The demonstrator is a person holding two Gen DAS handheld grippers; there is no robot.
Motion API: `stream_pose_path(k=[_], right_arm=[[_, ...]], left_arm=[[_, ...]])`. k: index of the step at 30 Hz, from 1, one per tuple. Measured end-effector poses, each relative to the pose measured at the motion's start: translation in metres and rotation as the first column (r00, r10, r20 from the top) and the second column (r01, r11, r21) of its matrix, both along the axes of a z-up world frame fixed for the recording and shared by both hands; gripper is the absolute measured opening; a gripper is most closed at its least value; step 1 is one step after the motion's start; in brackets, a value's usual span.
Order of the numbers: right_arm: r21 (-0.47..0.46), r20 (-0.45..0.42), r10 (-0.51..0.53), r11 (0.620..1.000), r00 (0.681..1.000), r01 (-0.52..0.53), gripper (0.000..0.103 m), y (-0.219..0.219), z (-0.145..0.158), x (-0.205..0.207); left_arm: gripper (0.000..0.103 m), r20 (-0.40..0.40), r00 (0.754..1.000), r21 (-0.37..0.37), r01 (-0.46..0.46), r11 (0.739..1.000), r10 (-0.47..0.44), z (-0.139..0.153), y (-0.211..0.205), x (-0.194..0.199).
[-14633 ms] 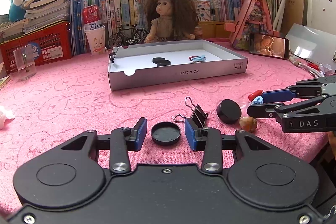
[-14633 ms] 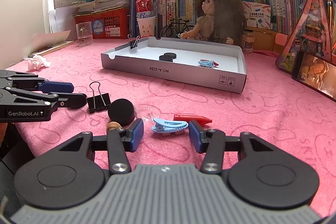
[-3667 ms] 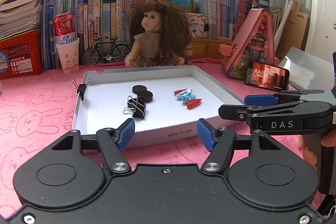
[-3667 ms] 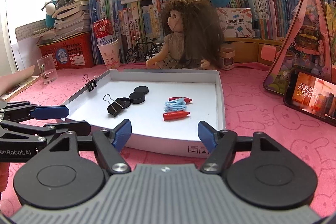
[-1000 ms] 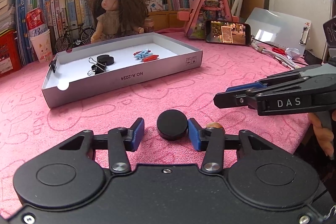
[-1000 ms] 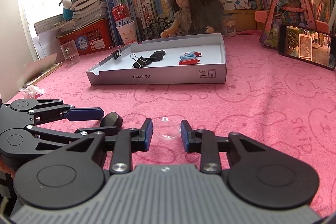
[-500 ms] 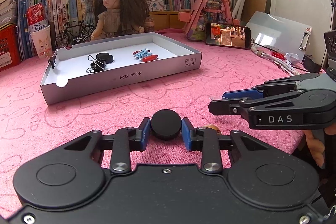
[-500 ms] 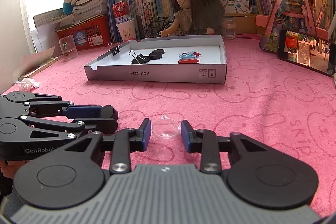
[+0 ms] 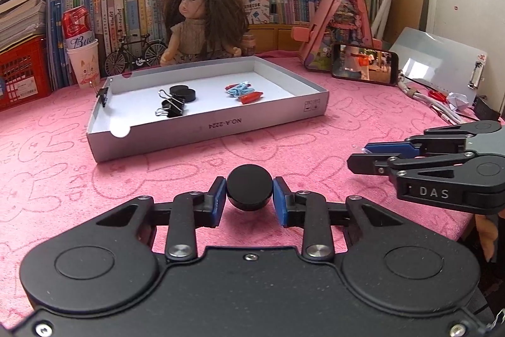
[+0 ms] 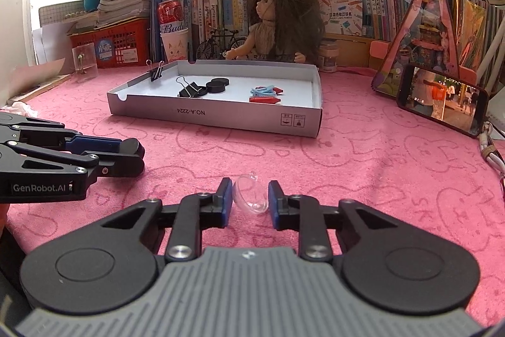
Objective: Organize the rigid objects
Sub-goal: 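Carry the black puck and clear dome into the tray, then lower the clear dome into the tray and open the right gripper while the left lowers the puck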
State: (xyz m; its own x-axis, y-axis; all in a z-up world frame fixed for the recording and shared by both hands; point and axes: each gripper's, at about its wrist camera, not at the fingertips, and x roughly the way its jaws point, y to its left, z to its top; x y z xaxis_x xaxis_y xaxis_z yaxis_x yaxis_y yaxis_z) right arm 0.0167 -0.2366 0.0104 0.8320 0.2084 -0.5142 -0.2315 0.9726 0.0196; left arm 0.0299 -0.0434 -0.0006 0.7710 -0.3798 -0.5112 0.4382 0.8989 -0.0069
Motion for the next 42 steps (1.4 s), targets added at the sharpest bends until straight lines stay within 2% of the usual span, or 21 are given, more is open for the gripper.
stream_pose_path(k=[13, 23, 31, 36, 42], right_arm=[[0.02, 0.047, -0.048, 0.999, 0.998, 0.047, 0.029, -0.002, 0.02, 0.024], [0.061, 0.065, -0.064, 0.996, 0.996, 0.06, 0.029, 0.007, 0.031, 0.074], [0.082, 0.033, -0.074, 0.994, 0.997, 0.071, 0.029, 0.012, 0.027, 0.105], [0.11, 0.006, -0.086, 0.99, 0.996, 0.085, 0.029, 0.012, 0.025, 0.122], [0.11, -0.024, -0.083, 0.99, 0.996, 0.086, 0.03, 0.016, 0.02, 0.138]], left_arm=[[0.03, 0.005, 0.993, -0.059, -0.116, 0.992, 0.116, 0.02, 0.023, 0.033], [0.03, 0.051, 0.987, -0.083, -0.149, 0.985, 0.153, 0.041, 0.014, 0.078], [0.03, -0.01, 0.982, -0.077, -0.189, 0.979, 0.188, 0.028, 0.014, 0.108], [0.03, -0.073, 0.976, -0.106, -0.211, 0.972, 0.204, 0.02, 0.019, 0.125], [0.03, -0.105, 0.971, -0.101, -0.225, 0.969, 0.214, 0.014, 0.018, 0.141]])
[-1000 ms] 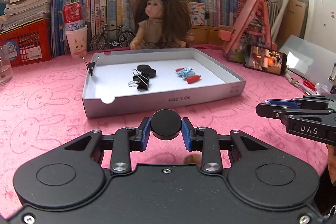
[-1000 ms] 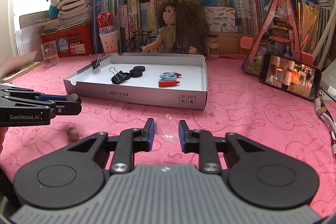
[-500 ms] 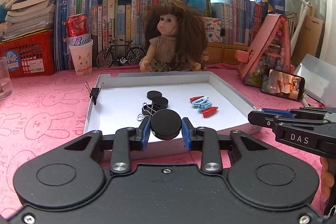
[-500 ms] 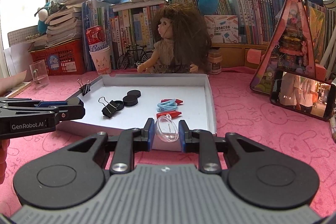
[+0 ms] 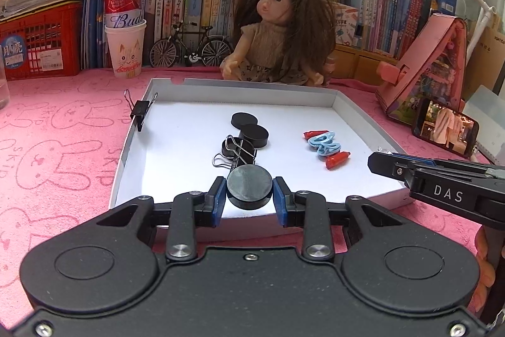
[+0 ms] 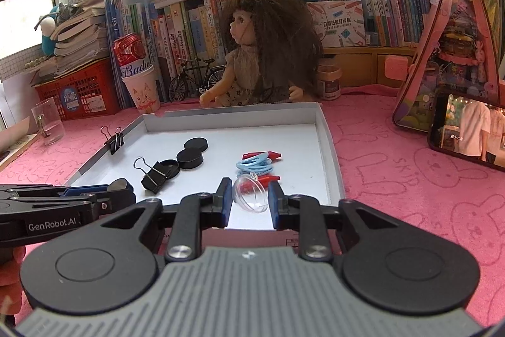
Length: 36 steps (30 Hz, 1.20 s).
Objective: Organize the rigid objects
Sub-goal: 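Lower the clear dome into the tray and open the right gripper while the left lowers the puck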
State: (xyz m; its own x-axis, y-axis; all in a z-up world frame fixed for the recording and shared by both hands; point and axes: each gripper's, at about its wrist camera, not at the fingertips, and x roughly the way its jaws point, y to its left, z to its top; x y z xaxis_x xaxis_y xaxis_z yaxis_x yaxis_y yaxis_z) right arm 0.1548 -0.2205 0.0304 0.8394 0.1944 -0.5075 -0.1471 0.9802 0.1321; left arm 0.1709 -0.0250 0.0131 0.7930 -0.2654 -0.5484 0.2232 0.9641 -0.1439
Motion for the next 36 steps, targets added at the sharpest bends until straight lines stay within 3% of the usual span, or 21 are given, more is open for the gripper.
stream_pose_path(k=[30, 34, 35, 36], right_arm=[[-0.062, -0.085, -0.065, 0.996, 0.994, 0.06, 0.03, -0.006, -0.019, 0.055], [-0.035, -0.081, -0.059, 0.998, 0.995, 0.057, 0.037, -0.009, -0.018, 0.052], [-0.03, -0.08, -0.058, 0.998, 0.995, 0.055, 0.047, -0.009, -0.017, 0.05], [-0.025, -0.079, -0.055, 0.998, 0.995, 0.054, 0.051, -0.01, -0.016, 0.049]], left_arm=[[0.03, -0.037, 0.996, 0.052, -0.082, 0.995, 0.084, -0.01, -0.006, 0.056], [0.03, -0.016, 0.997, 0.068, -0.079, 0.995, 0.08, -0.007, -0.008, 0.051], [0.03, -0.007, 0.997, 0.07, -0.077, 0.995, 0.078, -0.006, -0.008, 0.049], [0.031, 0.005, 0.997, 0.071, -0.075, 0.995, 0.075, -0.004, -0.009, 0.046]])
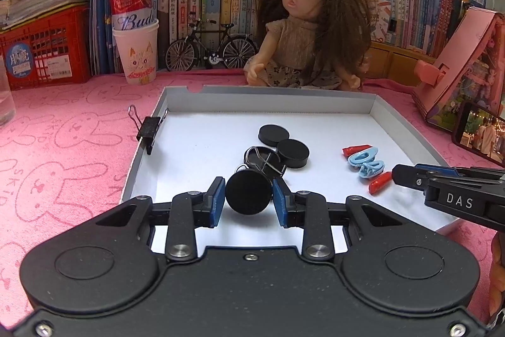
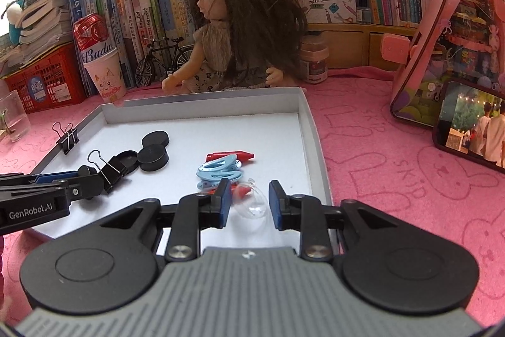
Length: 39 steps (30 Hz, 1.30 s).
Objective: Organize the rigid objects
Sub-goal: 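Lower the clear dome into the tray and open the right gripper while the left lowers the puck, then open the left gripper to drop the black puck into the tray, then move the left tool to a brown nut while the right tool approaches another brown nut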
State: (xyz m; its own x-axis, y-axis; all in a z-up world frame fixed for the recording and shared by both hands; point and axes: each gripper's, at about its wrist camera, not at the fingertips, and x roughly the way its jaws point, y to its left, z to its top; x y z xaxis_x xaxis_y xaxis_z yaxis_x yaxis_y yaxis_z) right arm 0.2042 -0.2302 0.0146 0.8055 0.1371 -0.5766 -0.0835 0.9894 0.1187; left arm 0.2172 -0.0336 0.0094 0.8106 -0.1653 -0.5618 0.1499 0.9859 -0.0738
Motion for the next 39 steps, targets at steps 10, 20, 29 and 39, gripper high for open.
stream_pose_path(k=[10, 20, 29, 39], right_arm=[[0.0, 0.057, 0.048, 0.999, 0.997, -0.048, 0.066, -0.002, 0.014, -0.031], [0.016, 0.091, 0.1, 0.995, 0.991, -0.102, 0.074, -0.006, 0.025, -0.071], [0.026, 0.086, 0.14, 0.989, 0.986, -0.143, 0.076, -0.009, 0.018, -0.109], [0.033, 0.1, 0.159, 0.986, 0.982, -0.163, 0.078, -0.006, 0.014, -0.146]], left_arm=[[0.053, 0.073, 0.994, -0.014, 0.087, 0.996, -0.086, 0.021, 0.0, -0.041], [0.056, 0.1, 0.979, -0.001, 0.181, 0.984, -0.18, 0.022, 0.002, -0.096], [0.057, 0.087, 0.97, 0.0, 0.226, 0.974, -0.225, 0.015, 0.011, -0.137], [0.057, 0.064, 0.966, -0.01, 0.253, 0.967, -0.252, 0.006, 0.012, -0.166]])
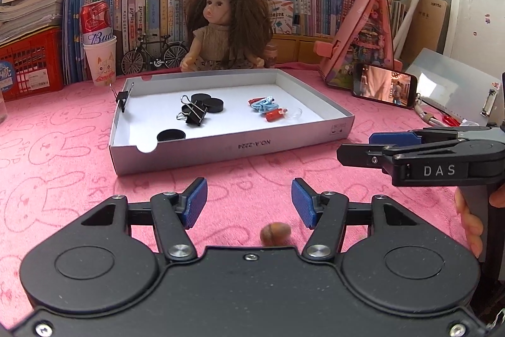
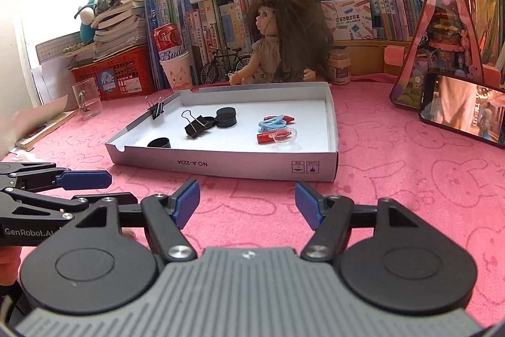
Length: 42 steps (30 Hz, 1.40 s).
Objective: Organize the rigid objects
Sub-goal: 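Move the left tool to a brown nut while the right tool approaches another brown nut, then close the left gripper on its brown nut while the right gripper closes on the other nut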
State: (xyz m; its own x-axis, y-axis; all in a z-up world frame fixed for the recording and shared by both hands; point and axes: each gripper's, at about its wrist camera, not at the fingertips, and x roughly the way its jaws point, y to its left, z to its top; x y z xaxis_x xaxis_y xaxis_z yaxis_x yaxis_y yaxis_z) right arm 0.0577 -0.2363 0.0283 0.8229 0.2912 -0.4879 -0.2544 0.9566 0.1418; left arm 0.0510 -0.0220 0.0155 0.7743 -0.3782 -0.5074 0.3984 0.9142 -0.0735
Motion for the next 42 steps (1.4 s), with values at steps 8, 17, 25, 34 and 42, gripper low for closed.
stream_pose_path(k=[8, 17, 25, 34, 42], right_arm=[[-0.017, 0.038, 0.07, 0.997, 0.997, -0.069, 0.083, 0.008, -0.003, -0.032], [-0.054, 0.046, 0.113, 0.992, 0.992, -0.111, 0.087, 0.016, -0.014, -0.055], [-0.084, 0.022, 0.137, 0.987, 0.99, -0.135, 0.087, 0.02, -0.025, -0.064], [-0.13, 0.051, 0.157, 0.98, 0.986, -0.149, 0.087, 0.028, -0.031, -0.076], [-0.199, 0.142, 0.139, 0.974, 0.98, -0.109, 0.081, 0.035, -0.031, -0.086]], left_arm=[[0.056, -0.017, 1.0, -0.01, 0.023, 1.0, -0.023, -0.007, 0.001, -0.016], [0.048, -0.047, 0.998, -0.023, 0.039, 0.999, -0.04, -0.013, 0.001, -0.016], [0.045, -0.063, 0.997, -0.021, 0.04, 0.999, -0.041, -0.017, -0.003, -0.017], [0.037, -0.064, 0.997, -0.023, 0.035, 0.999, -0.037, -0.018, -0.004, -0.017], [0.027, -0.063, 0.998, -0.023, 0.03, 0.999, -0.031, -0.018, -0.004, -0.018]])
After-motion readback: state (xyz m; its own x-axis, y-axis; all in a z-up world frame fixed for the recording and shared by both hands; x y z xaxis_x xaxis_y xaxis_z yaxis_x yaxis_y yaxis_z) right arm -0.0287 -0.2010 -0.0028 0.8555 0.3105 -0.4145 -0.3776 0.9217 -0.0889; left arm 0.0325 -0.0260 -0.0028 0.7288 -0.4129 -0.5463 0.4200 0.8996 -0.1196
